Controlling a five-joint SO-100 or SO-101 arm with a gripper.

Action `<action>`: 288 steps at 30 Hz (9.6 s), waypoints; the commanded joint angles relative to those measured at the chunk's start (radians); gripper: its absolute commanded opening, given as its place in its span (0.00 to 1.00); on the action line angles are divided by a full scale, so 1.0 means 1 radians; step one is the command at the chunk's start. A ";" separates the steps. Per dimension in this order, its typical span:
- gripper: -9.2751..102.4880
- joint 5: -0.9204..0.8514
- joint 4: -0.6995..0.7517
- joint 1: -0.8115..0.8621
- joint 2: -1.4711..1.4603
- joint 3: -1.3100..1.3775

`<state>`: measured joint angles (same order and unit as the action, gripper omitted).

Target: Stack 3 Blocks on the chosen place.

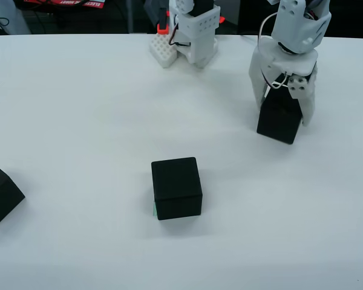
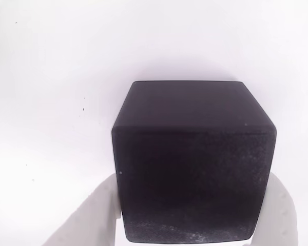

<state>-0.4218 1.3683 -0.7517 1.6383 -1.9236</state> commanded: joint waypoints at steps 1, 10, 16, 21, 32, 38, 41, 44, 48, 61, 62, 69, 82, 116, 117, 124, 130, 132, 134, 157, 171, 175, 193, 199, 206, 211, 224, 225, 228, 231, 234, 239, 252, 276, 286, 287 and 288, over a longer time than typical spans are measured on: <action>0.30 0.009 -0.009 0.006 0.012 0.028; 0.30 0.011 0.011 0.025 0.061 0.037; 0.29 0.011 0.041 0.052 0.138 0.058; 0.29 0.012 0.043 0.078 0.161 0.064; 0.29 0.025 0.074 0.221 0.235 0.153; 0.29 0.026 0.123 0.362 0.249 0.268; 0.29 0.026 0.161 0.416 0.255 0.325; 0.29 0.026 0.204 0.437 0.270 0.374; 0.29 0.018 0.204 0.485 0.288 0.379; 0.29 0.018 0.193 0.667 0.265 0.390; 0.29 0.017 0.193 0.680 0.259 0.396; 0.29 0.011 0.193 0.742 0.219 0.416; 0.29 0.011 0.133 0.805 0.137 0.376; 0.29 0.014 0.003 0.805 0.077 0.281; 0.29 0.014 0.003 0.804 0.077 0.284; 0.29 0.021 0.002 0.787 0.057 0.302; 0.29 0.025 0.015 0.770 0.052 0.330; 0.29 0.025 0.015 0.772 0.048 0.334; 0.29 0.025 0.015 0.773 0.040 0.337; 0.29 0.023 -0.005 0.782 0.023 0.330; 0.36 0.021 -0.006 0.793 0.021 0.333; 0.39 0.017 -0.009 0.795 0.021 0.328; 0.39 -0.008 0.014 0.792 0.126 0.298; 0.39 -0.081 0.055 0.801 0.213 0.276; 0.39 -0.388 0.103 0.965 0.327 0.218; 0.39 -0.718 0.077 1.210 0.371 0.172; 0.39 -1.091 -0.193 1.606 0.212 0.247; 0.39 -1.091 -0.193 1.614 0.181 0.276; 0.39 -1.080 -0.195 1.632 0.083 0.373; 0.39 -1.080 -0.195 1.638 -0.025 0.479; 0.39 -1.078 -0.196 1.634 -0.109 0.584; 0.39 -1.077 -0.268 1.609 -0.225 0.723; 0.39 -1.077 -0.414 1.489 -0.408 0.813; 0.40 -1.114 -0.483 1.476 -0.555 0.749; 0.40 -1.108 -0.535 1.448 -0.603 0.747; 0.40 -1.108 -0.535 1.447 -0.604 0.746; 0.40 -1.106 -0.538 1.443 -0.607 0.744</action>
<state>-1.5294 0.8483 0.7026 1.0247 -1.1827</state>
